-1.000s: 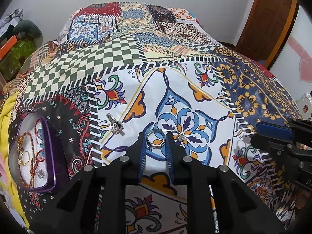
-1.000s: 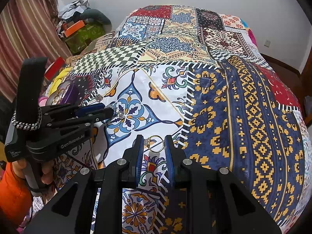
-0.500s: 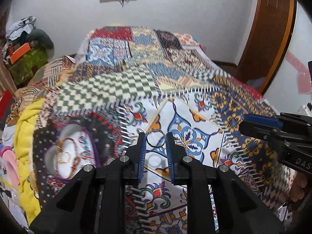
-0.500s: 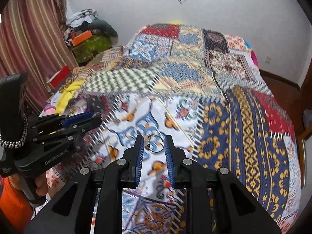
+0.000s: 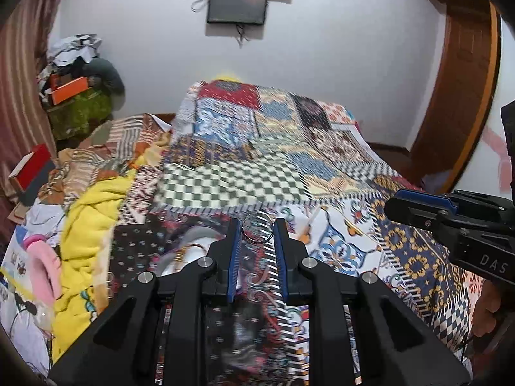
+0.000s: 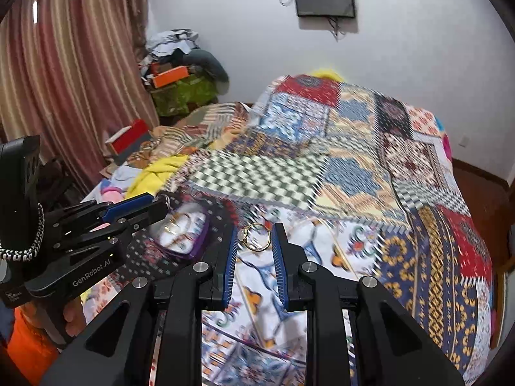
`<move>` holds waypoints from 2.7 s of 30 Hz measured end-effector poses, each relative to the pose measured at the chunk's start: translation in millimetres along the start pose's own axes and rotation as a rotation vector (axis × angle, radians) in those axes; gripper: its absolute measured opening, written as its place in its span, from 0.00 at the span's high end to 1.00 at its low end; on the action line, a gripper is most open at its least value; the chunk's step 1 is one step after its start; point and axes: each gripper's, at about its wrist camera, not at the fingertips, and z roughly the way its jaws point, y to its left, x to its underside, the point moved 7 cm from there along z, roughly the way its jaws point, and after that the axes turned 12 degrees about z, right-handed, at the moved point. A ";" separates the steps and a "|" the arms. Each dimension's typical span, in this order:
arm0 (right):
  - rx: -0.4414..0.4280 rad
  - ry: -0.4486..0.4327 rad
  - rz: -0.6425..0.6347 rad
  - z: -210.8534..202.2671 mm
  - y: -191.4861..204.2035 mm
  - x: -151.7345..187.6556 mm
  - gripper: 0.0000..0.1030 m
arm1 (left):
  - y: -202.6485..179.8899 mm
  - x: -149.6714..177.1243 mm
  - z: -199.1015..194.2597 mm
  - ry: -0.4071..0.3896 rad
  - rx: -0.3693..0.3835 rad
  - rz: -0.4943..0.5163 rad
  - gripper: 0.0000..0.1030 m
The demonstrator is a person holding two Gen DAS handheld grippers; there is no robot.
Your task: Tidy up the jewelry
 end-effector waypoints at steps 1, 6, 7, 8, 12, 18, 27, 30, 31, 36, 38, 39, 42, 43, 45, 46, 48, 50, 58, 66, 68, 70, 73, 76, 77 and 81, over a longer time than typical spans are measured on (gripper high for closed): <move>-0.005 -0.005 -0.006 -0.3 3.6 -2.1 0.81 | 6.4 0.2 -3.7 -0.008 -0.009 -0.010 0.81; -0.039 -0.024 -0.037 5.8 26.2 -12.6 0.81 | 35.4 -0.9 -15.9 -0.036 -0.057 -0.052 0.81; -0.043 -0.025 -0.042 7.4 30.0 -12.9 0.81 | 41.3 -1.1 -17.3 -0.041 -0.065 -0.059 0.81; -0.047 -0.024 -0.049 10.1 34.1 -13.7 0.81 | 47.6 -1.0 -19.5 -0.045 -0.077 -0.066 0.81; -0.069 -0.010 -0.074 23.4 49.0 -14.8 0.81 | 67.6 3.5 -21.1 -0.050 -0.106 -0.092 0.81; -0.096 0.041 -0.107 52.6 68.2 -6.8 0.81 | 85.1 20.5 -9.1 -0.015 -0.110 -0.119 0.81; -0.101 0.125 -0.134 90.4 80.0 9.1 0.81 | 82.5 47.0 20.3 0.051 -0.052 -0.132 0.81; -0.094 0.144 -0.131 99.7 79.3 11.3 0.81 | 76.7 55.6 33.8 0.080 -0.026 -0.126 0.81; -0.092 0.149 -0.128 103.0 79.4 11.4 0.81 | 74.8 57.5 36.8 0.087 -0.021 -0.123 0.81; -0.088 0.179 -0.115 118.4 77.2 13.9 0.81 | 68.8 66.1 49.7 0.113 0.000 -0.113 0.81; -0.091 0.195 -0.109 124.7 76.6 16.9 0.81 | 68.1 68.1 52.3 0.120 0.001 -0.109 0.81; -0.091 0.201 -0.107 126.5 76.3 18.2 0.81 | 68.1 69.0 53.4 0.122 0.001 -0.108 0.81; -0.096 0.222 -0.102 134.0 76.1 22.9 0.81 | 68.4 71.1 56.2 0.129 0.008 -0.111 0.81; -0.097 0.227 -0.101 136.1 76.2 23.4 0.81 | 68.5 71.4 56.5 0.130 0.009 -0.110 0.81; -0.097 0.237 -0.099 140.6 75.8 24.7 0.81 | 67.5 72.6 57.4 0.134 0.010 -0.105 0.81; -0.096 0.241 -0.099 142.6 75.4 25.4 0.81 | 67.3 72.6 58.2 0.136 0.011 -0.103 0.81; -0.090 0.246 -0.106 145.4 74.8 25.9 0.81 | 66.7 73.2 59.7 0.139 0.012 -0.102 0.81; -0.084 0.249 -0.116 147.5 74.5 25.9 0.81 | 66.4 72.9 61.6 0.142 0.013 -0.103 0.81; -0.085 0.263 -0.117 150.4 75.1 25.6 0.81 | 68.9 72.3 59.2 0.145 -0.001 -0.107 0.81; -0.101 0.284 -0.099 144.4 74.4 25.4 0.81 | 72.5 70.4 49.6 0.149 -0.030 -0.116 0.71; -0.103 0.279 -0.097 140.1 75.6 23.9 0.78 | 72.7 67.8 44.2 0.142 -0.037 -0.114 0.68; -0.103 0.267 -0.096 133.9 76.2 20.8 0.75 | 72.6 65.3 39.1 0.135 -0.044 -0.111 0.66; -0.103 0.237 -0.094 121.1 75.9 14.3 0.73 | 70.6 59.1 28.3 0.119 -0.053 -0.103 0.65; -0.097 0.204 -0.087 105.7 73.0 6.9 0.73 | 68.3 52.3 19.3 0.104 -0.058 -0.096 0.65; -0.094 0.192 -0.084 100.5 71.4 4.4 0.73 | 66.5 49.3 15.2 0.096 -0.060 -0.092 0.65; -0.071 0.137 -0.068 74.4 59.0 -6.4 0.73 | 57.7 38.4 1.8 0.067 -0.063 -0.076 0.62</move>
